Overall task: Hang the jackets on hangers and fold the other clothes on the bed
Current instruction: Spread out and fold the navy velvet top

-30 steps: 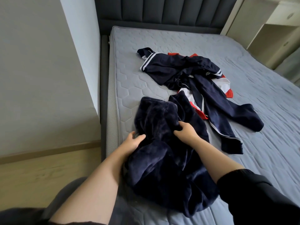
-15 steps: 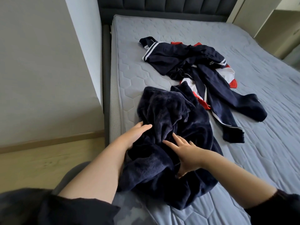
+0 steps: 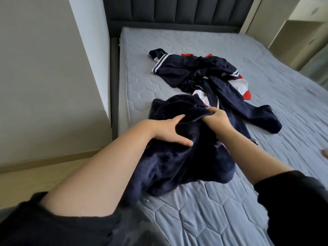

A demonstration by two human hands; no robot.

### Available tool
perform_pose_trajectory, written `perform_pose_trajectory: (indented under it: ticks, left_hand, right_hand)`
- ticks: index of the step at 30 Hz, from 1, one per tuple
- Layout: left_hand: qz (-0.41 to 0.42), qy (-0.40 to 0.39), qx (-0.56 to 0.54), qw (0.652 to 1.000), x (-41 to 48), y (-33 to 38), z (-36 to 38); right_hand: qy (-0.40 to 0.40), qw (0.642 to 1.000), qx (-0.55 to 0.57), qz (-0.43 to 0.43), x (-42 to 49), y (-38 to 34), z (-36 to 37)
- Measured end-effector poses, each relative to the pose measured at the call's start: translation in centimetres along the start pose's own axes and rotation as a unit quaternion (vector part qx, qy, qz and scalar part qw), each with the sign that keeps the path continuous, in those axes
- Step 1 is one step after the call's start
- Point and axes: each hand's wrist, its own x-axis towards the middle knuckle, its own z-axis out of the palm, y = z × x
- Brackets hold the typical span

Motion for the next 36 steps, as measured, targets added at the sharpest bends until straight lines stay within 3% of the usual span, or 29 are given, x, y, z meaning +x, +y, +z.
perform_pose_trajectory:
  ticks: [3,6,8,9,11,12,13,15,18,21,23,27,30,33,36]
  left_hand:
    - [0.018,0.105,0.004,0.994,0.5,1.5,-0.4]
    - [0.054,0.104,-0.196,0.974,0.3,1.7,-2.3]
    - [0.051,0.143,-0.288,0.946,0.6,1.0,-3.4]
    - [0.019,0.21,-0.281,0.936,1.0,0.4,-3.7]
    - [-0.085,0.366,-0.163,0.912,2.1,-0.9,-3.5]
    - [-0.123,0.4,-0.096,0.903,2.4,-1.4,-3.3]
    - [-0.152,0.402,-0.039,0.902,2.4,-1.6,-3.0]
    - [-0.172,0.366,0.056,0.913,2.2,-1.8,-2.2]
    - [-0.13,0.33,0.171,0.919,1.7,-1.7,-0.6]
    - [-0.061,0.195,0.209,0.956,1.3,-1.6,1.6]
    - [-0.028,0.088,0.233,0.968,1.1,-2.0,3.1]
    - [-0.04,-0.061,0.273,0.959,0.6,-4.1,5.4]
    - [-0.027,-0.077,0.356,0.931,0.1,-5.4,7.2]
    - [-0.001,0.041,0.329,0.944,0.4,-5.4,8.1]
    - [0.001,0.205,0.045,0.978,1.1,-4.8,6.3]
  right_hand:
    - [0.002,0.992,0.114,0.058,0.5,-2.0,-1.4]
    - [0.004,0.995,0.098,0.007,0.8,-3.2,-3.3]
    - [0.02,0.998,0.022,-0.048,1.1,-3.4,-4.4]
    - [0.036,0.996,-0.042,-0.073,1.2,-3.3,-4.6]
    - [0.073,0.978,-0.139,-0.136,0.9,-2.7,-4.4]
    - [0.073,0.97,-0.157,-0.168,0.4,-2.5,-4.0]
    - [0.046,0.966,-0.169,-0.188,-0.4,-2.4,-3.6]
    - [-0.108,0.943,-0.246,-0.197,-2.6,-1.8,-2.6]
    - [-0.327,0.819,-0.447,-0.151,-5.3,1.5,-0.5]
    - [-0.362,0.709,-0.586,-0.149,-6.1,5.9,1.2]
    - [-0.341,0.691,-0.615,-0.165,-5.7,7.6,1.7]
    - [-0.25,0.703,-0.617,-0.25,-4.8,8.2,1.6]
    - [-0.174,0.774,-0.558,-0.246,-4.0,7.7,1.3]
    - [-0.046,0.883,-0.425,-0.192,-3.0,6.0,0.8]
    - [0.051,0.921,-0.346,-0.17,-2.5,4.3,0.4]
